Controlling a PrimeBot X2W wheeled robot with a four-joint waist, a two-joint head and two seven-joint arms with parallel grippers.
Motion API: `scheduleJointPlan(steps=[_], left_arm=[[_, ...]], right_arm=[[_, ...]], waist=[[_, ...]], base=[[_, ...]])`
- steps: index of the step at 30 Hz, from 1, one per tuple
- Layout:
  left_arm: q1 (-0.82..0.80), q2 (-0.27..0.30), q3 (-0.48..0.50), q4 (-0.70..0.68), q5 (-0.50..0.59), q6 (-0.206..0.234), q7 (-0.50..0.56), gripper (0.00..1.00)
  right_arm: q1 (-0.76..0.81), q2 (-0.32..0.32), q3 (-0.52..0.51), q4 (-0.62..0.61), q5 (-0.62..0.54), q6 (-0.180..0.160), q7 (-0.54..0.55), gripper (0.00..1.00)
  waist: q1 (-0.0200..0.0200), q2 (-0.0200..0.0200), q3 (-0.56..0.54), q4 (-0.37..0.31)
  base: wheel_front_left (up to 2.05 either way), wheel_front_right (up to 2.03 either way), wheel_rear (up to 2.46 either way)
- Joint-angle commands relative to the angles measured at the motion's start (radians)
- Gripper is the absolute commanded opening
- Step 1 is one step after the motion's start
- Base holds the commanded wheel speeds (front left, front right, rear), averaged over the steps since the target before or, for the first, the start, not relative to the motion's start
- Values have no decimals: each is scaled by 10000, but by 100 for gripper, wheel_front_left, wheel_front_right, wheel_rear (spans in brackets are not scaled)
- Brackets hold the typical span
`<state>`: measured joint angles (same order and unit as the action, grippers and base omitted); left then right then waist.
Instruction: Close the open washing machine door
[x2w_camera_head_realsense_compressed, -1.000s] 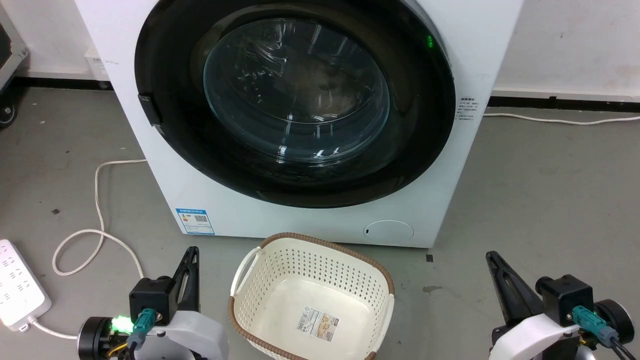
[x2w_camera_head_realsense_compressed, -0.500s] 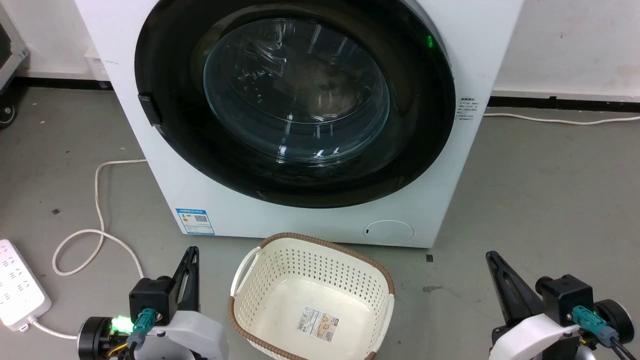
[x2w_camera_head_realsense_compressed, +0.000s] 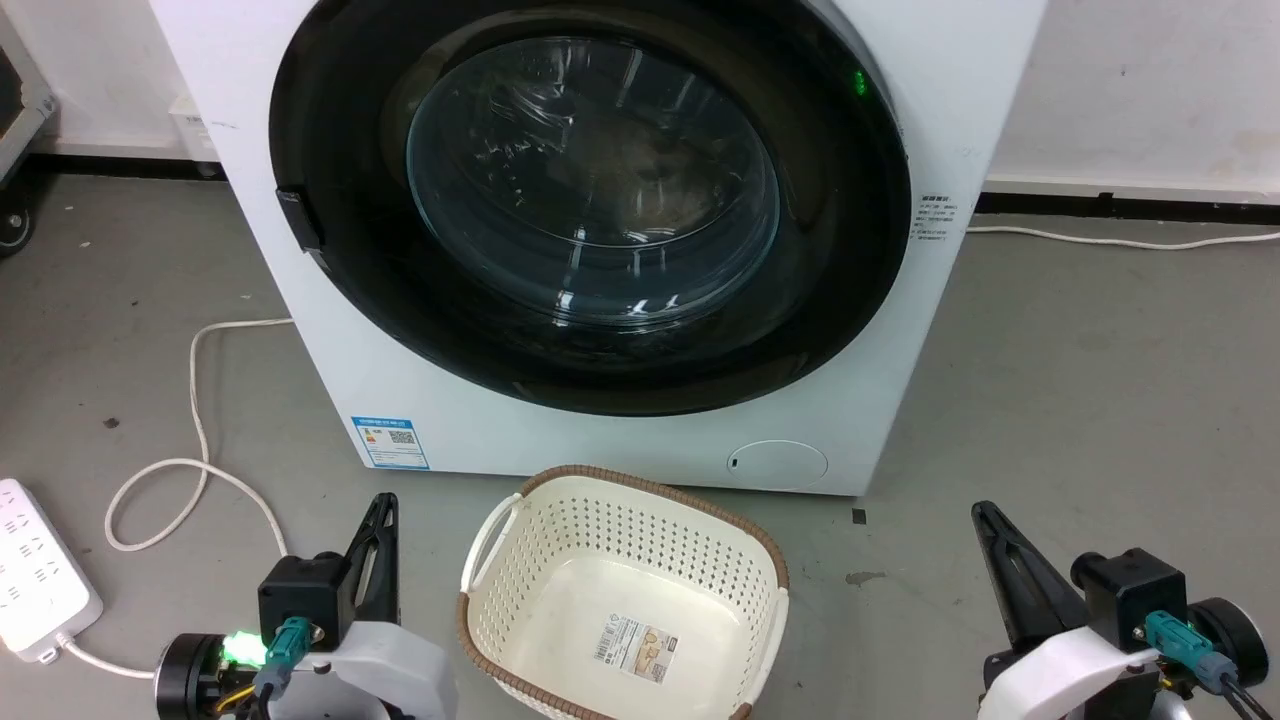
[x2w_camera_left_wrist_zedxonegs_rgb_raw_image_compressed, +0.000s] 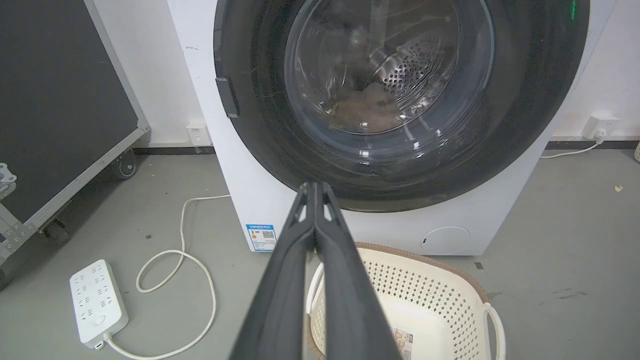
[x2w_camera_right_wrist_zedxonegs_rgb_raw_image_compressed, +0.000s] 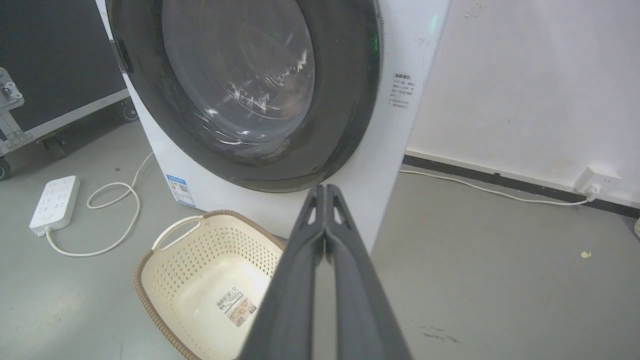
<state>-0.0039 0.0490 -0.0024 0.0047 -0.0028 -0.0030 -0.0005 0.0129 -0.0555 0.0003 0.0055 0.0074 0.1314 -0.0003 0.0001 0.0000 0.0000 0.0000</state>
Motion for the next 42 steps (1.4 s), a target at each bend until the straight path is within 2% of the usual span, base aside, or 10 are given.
scheduleJointPlan(steps=[1,42], left_arm=[[39,12,24,-47,28,30,5,0],[39,12,24,-47,28,30,5,0]], right_arm=[[-129,53,-3,-55,-74,-7,3,0],[-129,53,-3,-55,-74,-7,3,0]], waist=[[-1,0,0,0],[-1,0,0,0]], base=[[0,0,0],[0,0,0]])
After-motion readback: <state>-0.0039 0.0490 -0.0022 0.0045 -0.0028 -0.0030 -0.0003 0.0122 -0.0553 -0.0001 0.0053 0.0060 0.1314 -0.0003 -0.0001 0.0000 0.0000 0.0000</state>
